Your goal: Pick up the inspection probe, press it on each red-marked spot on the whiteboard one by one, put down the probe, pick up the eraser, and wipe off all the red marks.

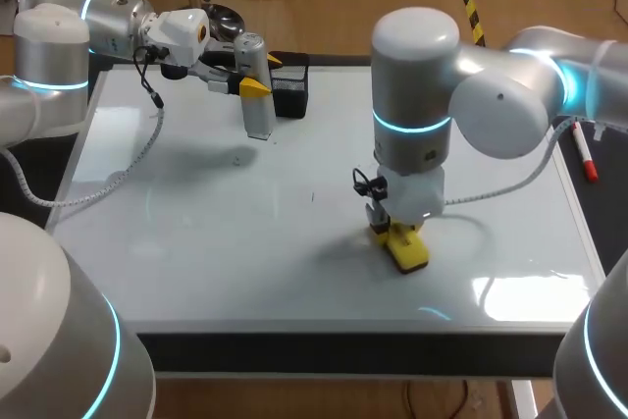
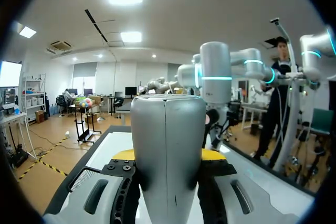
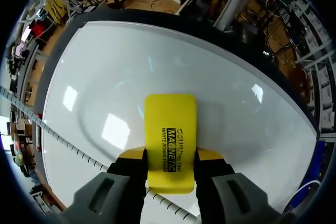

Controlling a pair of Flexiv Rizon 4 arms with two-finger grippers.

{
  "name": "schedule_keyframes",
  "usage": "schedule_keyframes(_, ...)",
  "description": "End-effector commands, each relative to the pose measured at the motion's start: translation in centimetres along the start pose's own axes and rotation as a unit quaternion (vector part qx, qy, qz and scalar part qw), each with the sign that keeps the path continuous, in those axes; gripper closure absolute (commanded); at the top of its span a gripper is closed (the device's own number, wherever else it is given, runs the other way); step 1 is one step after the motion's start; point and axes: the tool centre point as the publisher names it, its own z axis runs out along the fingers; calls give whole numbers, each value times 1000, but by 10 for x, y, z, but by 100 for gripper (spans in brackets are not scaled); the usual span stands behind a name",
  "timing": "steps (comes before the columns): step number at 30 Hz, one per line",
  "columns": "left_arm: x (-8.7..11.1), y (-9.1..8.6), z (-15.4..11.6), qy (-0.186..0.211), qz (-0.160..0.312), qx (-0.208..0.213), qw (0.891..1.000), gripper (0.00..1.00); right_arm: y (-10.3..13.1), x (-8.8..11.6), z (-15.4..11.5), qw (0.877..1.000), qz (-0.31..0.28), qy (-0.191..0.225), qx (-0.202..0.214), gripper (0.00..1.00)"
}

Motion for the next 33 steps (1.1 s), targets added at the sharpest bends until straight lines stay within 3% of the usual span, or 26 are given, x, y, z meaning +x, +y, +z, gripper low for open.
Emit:
schedule_keyframes(1,0,-1,0,0,0,0,1000,100,4,6,4,1000,2,7,10,100)
schedule_keyframes(11,0,-1,0,0,0,0,1000,100,0,10,-35,999,5,14,34,100)
schedule_keyframes(19,0,-1,0,0,0,0,1000,100,-12,1,-58,999,-5,12,39,100)
schedule_keyframes(33,0,-1,0,0,0,0,1000,100,-25,-58,-54,997,-44,-14,55,100)
